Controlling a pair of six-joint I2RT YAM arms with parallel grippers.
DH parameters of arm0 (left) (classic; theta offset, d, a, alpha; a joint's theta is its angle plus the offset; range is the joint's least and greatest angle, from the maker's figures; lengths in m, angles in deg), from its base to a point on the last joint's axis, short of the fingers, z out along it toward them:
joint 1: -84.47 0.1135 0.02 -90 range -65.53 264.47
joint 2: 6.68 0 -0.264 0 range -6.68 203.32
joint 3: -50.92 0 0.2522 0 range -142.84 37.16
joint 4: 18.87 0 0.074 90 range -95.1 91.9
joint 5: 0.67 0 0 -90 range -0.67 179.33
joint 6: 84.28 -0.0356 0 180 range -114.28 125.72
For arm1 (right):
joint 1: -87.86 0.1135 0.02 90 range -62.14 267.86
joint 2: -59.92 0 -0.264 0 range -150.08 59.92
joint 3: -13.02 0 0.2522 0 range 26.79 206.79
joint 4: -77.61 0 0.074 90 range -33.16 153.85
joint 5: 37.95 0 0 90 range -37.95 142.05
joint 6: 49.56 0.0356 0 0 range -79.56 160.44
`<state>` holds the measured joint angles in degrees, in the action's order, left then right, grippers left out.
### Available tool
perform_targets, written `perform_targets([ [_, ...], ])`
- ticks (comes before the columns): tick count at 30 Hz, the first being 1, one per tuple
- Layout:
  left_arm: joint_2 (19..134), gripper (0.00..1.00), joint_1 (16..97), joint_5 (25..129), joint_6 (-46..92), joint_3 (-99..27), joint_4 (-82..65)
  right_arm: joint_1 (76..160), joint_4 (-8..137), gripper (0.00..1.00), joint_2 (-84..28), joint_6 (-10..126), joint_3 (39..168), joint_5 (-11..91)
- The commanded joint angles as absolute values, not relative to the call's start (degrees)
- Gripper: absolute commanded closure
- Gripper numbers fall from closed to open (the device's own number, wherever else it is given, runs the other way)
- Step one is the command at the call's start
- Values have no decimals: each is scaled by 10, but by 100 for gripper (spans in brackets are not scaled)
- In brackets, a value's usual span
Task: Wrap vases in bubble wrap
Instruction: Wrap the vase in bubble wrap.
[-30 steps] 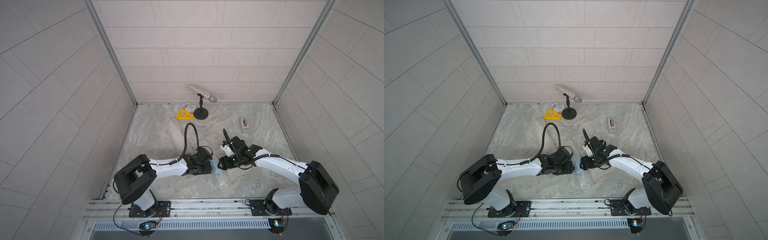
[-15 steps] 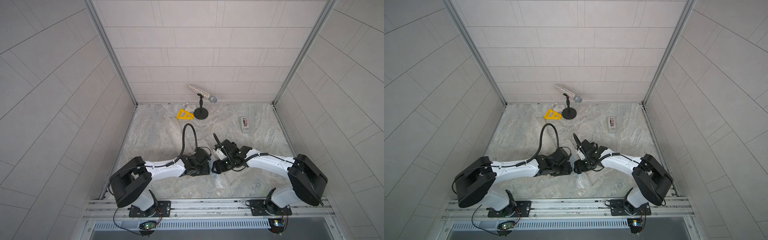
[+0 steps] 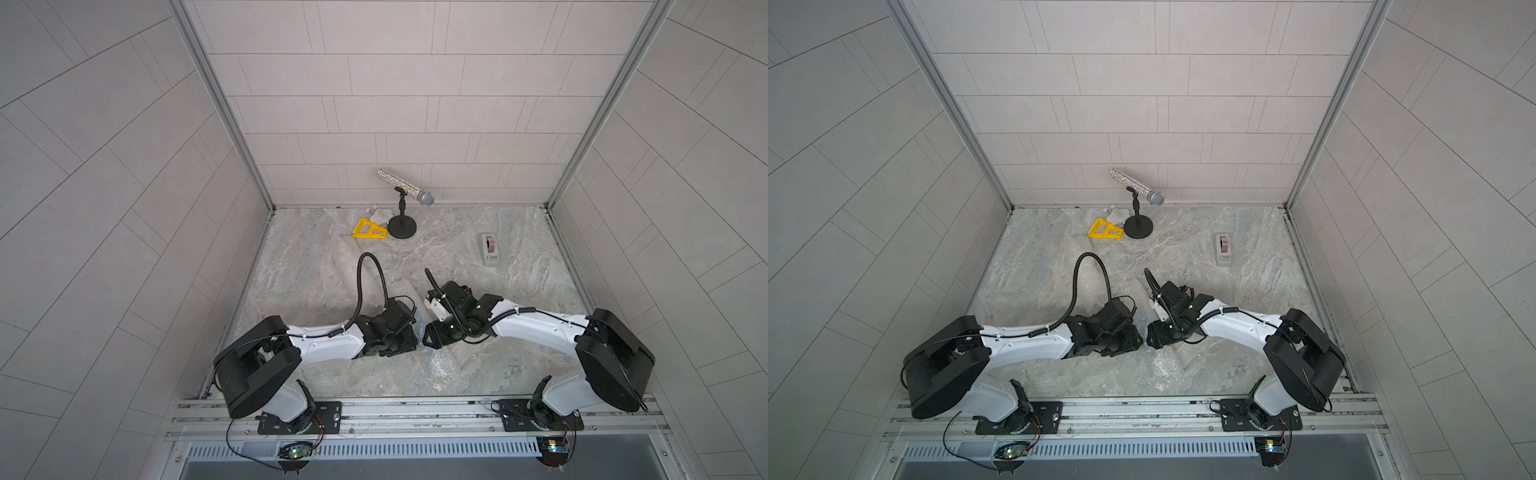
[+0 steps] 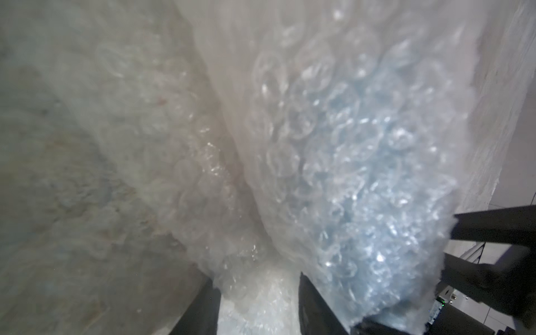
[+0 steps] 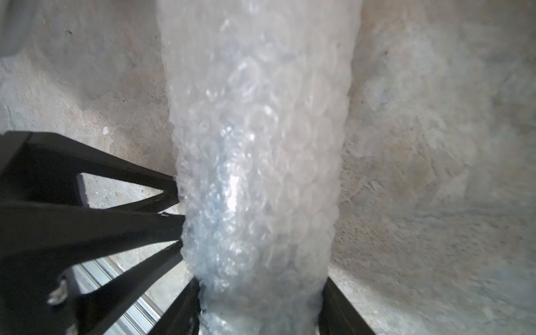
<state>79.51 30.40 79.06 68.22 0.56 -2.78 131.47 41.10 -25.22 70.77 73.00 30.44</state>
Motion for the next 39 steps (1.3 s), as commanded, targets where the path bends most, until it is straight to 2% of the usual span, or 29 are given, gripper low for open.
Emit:
perform_targets([
  [1,813,61,306,801,694,14,-52,1313,381,40,-245,712,710,351],
  [8,827,88,313,848,672,-18,-20,1294,381,41,-222,716,694,344],
  [11,838,96,324,840,655,-34,-27,1287,391,41,-210,728,682,344],
  [14,853,99,335,824,631,-57,-42,1284,416,41,-202,756,666,338],
  [24,877,100,376,753,547,-142,-16,1280,620,41,-196,918,602,329],
  [32,896,100,374,713,493,-216,48,1244,671,40,-198,948,573,316],
  [39,936,100,337,711,454,-283,102,1208,679,39,-182,943,536,282],
])
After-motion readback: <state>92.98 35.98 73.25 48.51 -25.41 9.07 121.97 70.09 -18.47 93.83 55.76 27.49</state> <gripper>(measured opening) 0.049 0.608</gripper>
